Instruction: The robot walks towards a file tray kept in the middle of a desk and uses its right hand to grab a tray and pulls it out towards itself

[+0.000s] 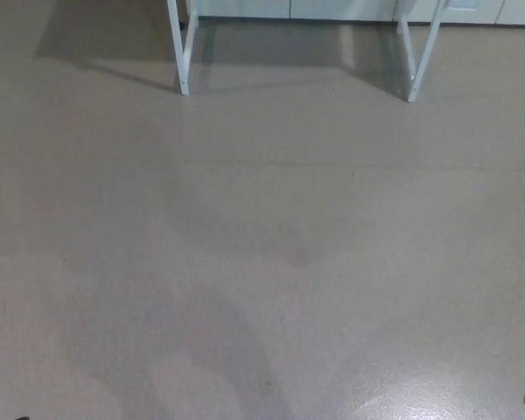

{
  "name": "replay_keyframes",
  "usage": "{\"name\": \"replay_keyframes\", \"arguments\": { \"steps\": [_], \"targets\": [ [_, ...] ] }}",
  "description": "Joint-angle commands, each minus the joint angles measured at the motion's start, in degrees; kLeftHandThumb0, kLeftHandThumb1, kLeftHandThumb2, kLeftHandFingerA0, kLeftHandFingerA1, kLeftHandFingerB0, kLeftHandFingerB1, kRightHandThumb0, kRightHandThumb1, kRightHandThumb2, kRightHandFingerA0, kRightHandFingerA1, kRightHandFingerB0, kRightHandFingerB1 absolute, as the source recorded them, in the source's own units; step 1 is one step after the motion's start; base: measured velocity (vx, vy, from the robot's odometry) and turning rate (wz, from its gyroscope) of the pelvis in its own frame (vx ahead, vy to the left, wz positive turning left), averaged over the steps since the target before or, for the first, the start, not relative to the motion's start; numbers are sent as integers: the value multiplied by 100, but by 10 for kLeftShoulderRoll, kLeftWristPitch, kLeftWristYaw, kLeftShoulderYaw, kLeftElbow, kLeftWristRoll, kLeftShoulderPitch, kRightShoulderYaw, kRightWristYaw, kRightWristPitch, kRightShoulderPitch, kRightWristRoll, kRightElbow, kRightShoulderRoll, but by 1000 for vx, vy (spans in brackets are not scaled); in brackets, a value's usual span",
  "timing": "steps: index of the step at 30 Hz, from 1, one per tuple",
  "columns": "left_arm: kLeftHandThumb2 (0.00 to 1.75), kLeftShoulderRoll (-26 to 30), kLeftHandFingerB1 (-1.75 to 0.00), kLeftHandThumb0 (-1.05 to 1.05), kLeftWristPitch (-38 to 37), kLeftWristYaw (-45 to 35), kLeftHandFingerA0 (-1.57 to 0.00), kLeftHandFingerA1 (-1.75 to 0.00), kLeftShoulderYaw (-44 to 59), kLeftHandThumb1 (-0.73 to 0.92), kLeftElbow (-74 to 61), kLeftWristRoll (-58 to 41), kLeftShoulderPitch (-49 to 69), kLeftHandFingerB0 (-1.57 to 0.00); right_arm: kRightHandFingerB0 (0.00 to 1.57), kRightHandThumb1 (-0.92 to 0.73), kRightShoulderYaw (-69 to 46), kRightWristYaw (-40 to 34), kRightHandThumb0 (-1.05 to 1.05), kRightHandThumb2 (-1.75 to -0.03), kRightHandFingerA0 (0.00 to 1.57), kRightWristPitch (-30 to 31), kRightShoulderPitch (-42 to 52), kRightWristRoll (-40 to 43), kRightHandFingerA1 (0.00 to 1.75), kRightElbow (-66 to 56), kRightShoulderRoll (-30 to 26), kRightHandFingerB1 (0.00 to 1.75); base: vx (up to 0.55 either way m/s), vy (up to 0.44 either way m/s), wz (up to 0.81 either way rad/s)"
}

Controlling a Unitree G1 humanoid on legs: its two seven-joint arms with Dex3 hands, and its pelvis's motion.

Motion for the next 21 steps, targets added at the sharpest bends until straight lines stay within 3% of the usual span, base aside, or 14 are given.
{"name": "replay_keyframes", "arguments": {
  "steps": [1, 3, 4, 5, 6, 11, 12, 13, 16, 17, 18, 19, 21],
  "targets": [
    [89, 11, -50, -21, -54, -38, -27, -58, 1, 34, 16, -15, 17, -12, 40, -59, -13, 31, -28, -57, 50, -37, 28, 43, 55, -8, -3, 47, 0, 0, 0],
    [89, 8, -50, -20, -59, -33, -27, -58, -2, 35, 28, -12, 18, -12, 40, -63, -12, 32, -24, -58, 51, -38, 32, 44, 55, -4, -6, 46, 0, 0, 0],
    [63, 6, -34, -21, -62, -30, -38, -47, -1, 49, 38, -13, 14, -24, 40, -62, -11, 33, -25, -58, 51, -39, 36, 45, 54, -7, -6, 46, 0, 0, 0],
    [63, 6, -34, -23, -69, -29, -38, -46, -3, 48, 40, -11, 21, -24, 39, -62, -8, 33, -26, -58, 51, -37, 41, 45, 54, -6, -6, 45, 0, 0, 0],
    [88, 2, -50, -20, -69, -26, -27, -57, -6, 33, 29, -9, 24, -12, 40, -61, -6, 30, -28, -57, 50, -39, 35, 42, 54, -1, -9, 46, 0, 0, 0],
    [88, -16, -50, -21, -91, -20, -25, -56, -16, 34, 28, -5, 57, -13, 41, -59, -8, 40, -27, -57, 48, -50, 65, 44, 55, 4, -18, 47, 0, 0, 0],
    [62, -19, -33, -23, -91, -20, -34, -41, -19, 50, 32, -4, 54, -24, 40, -61, -9, 43, -27, -57, 46, -51, 68, 46, 54, 5, -20, 47, 0, 0, 0],
    [89, -20, -50, -22, -100, -20, -23, -56, -24, 36, 38, 0, 52, -12, 39, -62, -2, 46, -28, -58, 46, -62, 68, 40, 53, 13, -21, 47, 0, 0, 0],
    [88, -33, -50, -23, -111, -12, -24, -56, -33, 34, 28, 1, 63, -13, 40, -65, 3, 46, -22, -59, 48, -60, 74, 39, 54, 14, -20, 47, 11, -2, 3],
    [61, -40, -35, -24, -104, -7, -29, -42, -34, 52, 19, -1, 59, -23, 40, -65, 3, 45, -22, -58, 48, -58, 69, 40, 54, 16, -22, 47, 0, 0, 0],
    [62, -47, -35, -24, -101, 1, -32, -43, -36, 51, 14, -1, 55, -24, 39, -65, 0, 51, -21, -59, 47, -51, 63, 46, 55, 20, -23, 47, 243, -60, -14],
    [88, -55, -51, -21, -96, 8, -25, -56, -37, 34, 8, -3, 53, -14, 40, -64, 0, 51, -21, -58, 47, -48, 60, 48, 54, 19, -24, 47, 66, -18, 24],
    [89, -67, -51, -23, -83, 19, -25, -57, -40, 34, -8, -3, 50, -14, 38, -65, 3, 56, -22, -59, 43, -52, 62, 46, 53, 21, -27, 47, -123, -1, 12]
  ]
}}
